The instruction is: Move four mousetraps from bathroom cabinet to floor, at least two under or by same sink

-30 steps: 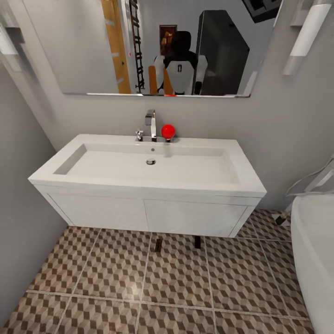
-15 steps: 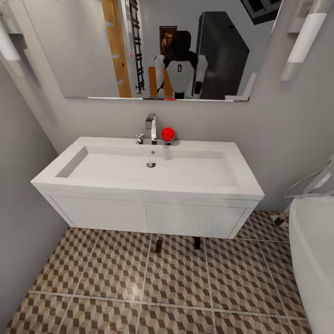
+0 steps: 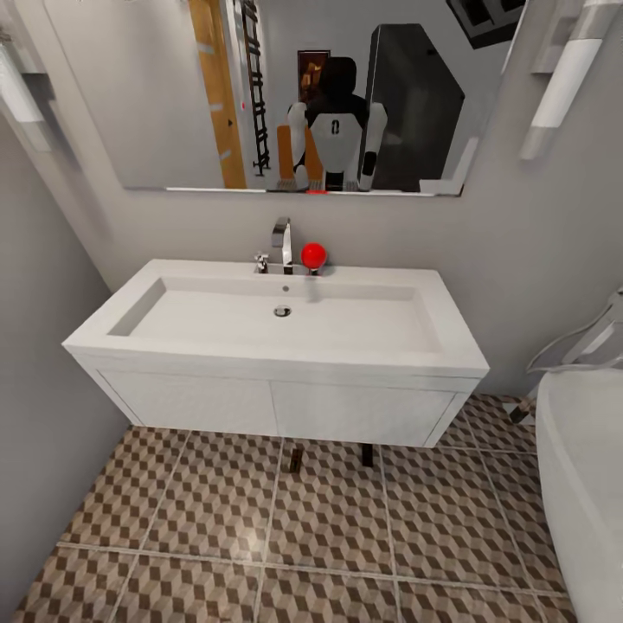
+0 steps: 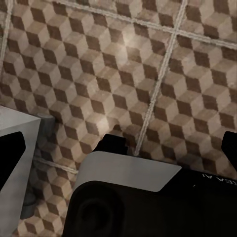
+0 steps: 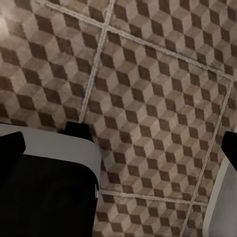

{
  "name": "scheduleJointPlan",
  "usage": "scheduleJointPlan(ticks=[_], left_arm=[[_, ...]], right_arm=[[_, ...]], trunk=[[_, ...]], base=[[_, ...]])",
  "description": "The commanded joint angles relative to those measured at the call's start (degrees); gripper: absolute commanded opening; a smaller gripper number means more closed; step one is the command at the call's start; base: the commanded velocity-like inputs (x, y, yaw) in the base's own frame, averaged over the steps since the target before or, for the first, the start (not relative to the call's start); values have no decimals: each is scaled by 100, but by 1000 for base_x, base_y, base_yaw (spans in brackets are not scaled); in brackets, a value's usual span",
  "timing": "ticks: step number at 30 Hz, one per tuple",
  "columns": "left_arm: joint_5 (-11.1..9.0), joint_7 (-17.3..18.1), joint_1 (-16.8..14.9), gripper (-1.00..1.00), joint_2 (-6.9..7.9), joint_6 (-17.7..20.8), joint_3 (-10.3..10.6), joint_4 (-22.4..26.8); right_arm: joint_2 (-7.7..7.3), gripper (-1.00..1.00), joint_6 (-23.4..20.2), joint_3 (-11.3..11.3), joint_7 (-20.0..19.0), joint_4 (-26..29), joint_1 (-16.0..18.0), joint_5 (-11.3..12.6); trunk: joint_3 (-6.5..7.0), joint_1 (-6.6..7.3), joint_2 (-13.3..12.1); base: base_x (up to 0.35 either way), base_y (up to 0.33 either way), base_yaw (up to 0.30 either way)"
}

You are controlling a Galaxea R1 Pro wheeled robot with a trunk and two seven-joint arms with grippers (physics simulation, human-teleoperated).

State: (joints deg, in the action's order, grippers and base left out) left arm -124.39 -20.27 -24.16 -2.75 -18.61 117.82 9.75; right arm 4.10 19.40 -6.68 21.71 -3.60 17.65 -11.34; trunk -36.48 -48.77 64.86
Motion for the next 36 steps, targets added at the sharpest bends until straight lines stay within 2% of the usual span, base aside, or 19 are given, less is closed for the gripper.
scheduleJointPlan(ticks=[1,22,36], left_arm=[[-34,-34,-8,100,2,-29,48,20],[-35,-35,-7,100,4,-29,48,18],[-33,-30,-8,100,3,-29,48,26]], right_arm=[[3,100,19,-44,43,-27,10,-17],[3,100,20,-44,43,-27,10,-17],[3,100,20,-44,43,-27,10,-15]], trunk=[[14,22,-38],[391,484,-880],[391,484,-880]], base=[[0,0,0],[0,0,0],[0,0,0]])
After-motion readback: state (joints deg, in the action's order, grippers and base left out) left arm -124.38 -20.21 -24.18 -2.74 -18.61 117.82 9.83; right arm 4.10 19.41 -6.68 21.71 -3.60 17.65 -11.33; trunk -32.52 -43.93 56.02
